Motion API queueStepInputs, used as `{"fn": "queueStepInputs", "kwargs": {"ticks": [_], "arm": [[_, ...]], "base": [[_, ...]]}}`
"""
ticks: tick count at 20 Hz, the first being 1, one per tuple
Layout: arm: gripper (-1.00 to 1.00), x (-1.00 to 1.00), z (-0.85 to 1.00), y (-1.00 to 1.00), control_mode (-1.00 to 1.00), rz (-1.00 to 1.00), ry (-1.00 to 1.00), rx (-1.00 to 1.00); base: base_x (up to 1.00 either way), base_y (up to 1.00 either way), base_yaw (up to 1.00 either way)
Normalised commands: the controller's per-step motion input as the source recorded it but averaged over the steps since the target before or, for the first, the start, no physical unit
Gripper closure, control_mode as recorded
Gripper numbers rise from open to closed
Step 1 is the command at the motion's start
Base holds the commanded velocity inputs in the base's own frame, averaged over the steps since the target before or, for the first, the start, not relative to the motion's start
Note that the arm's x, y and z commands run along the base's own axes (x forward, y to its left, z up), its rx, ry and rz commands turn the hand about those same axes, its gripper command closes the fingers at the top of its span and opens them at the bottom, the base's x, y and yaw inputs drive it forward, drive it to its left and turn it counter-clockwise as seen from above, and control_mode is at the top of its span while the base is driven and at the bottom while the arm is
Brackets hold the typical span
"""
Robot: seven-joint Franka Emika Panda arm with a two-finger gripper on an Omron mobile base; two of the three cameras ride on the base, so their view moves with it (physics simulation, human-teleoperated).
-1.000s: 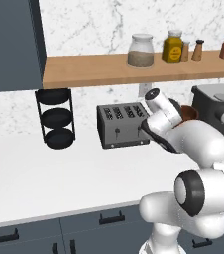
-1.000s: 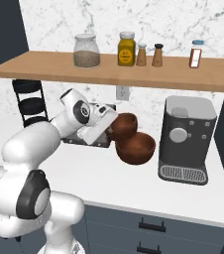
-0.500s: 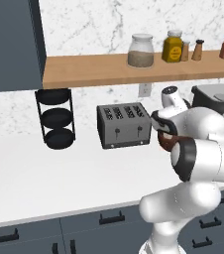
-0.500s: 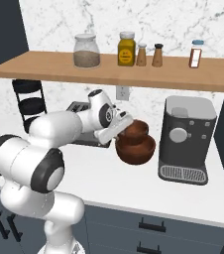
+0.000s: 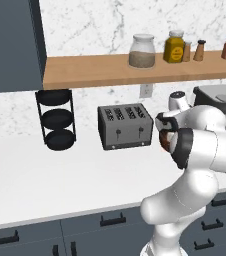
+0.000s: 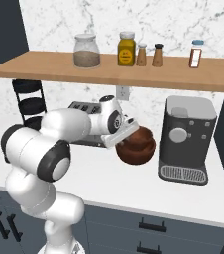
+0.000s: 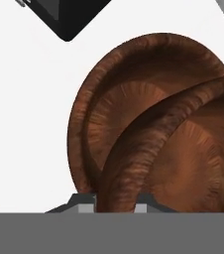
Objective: Pick up the bowls on the counter and stack them on top of one another in the open cabinet. Place the smaller bowl on top of the larger bowl.
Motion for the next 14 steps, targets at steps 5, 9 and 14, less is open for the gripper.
{"fn": "queueStepInputs", "kwargs": {"ticks": [5, 9, 14], "arm": [[1.0, 0.08, -0.39, -0.06, -1.0, 0.0, 0.0, 0.0], [1.0, 0.07, -0.09, 0.0, -1.0, 0.0, 0.0, 0.0], [1.0, 0.17, -0.01, 0.0, -1.0, 0.03, 0.0, 0.0]], "base": [[0.0, 0.0, 0.0], [0.0, 0.0, 0.0], [0.0, 0.0, 0.0]]}}
